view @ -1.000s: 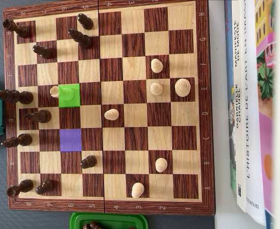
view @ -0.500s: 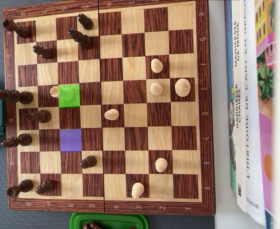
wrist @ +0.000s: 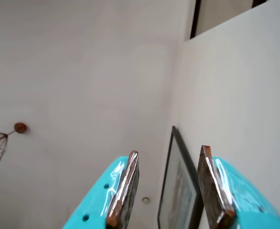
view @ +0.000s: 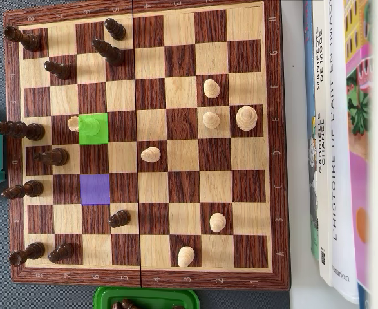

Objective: Play chess

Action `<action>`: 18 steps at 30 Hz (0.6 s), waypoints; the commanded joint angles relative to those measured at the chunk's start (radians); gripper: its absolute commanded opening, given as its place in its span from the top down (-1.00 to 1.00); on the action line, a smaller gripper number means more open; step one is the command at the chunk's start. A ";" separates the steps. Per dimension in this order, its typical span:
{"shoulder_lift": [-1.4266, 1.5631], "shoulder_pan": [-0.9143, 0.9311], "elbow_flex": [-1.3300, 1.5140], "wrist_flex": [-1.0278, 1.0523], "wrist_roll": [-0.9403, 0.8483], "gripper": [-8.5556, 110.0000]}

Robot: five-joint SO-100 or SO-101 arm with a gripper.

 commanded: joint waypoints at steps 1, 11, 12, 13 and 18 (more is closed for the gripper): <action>-0.006 0.002 0.020 -0.035 -0.003 0.55; -0.006 0.002 0.020 -0.107 -0.005 0.55; -0.006 0.002 0.020 -0.107 -0.003 0.55; -0.006 0.002 0.020 -0.107 -0.003 0.55; -0.006 -0.005 0.020 -0.107 0.005 0.55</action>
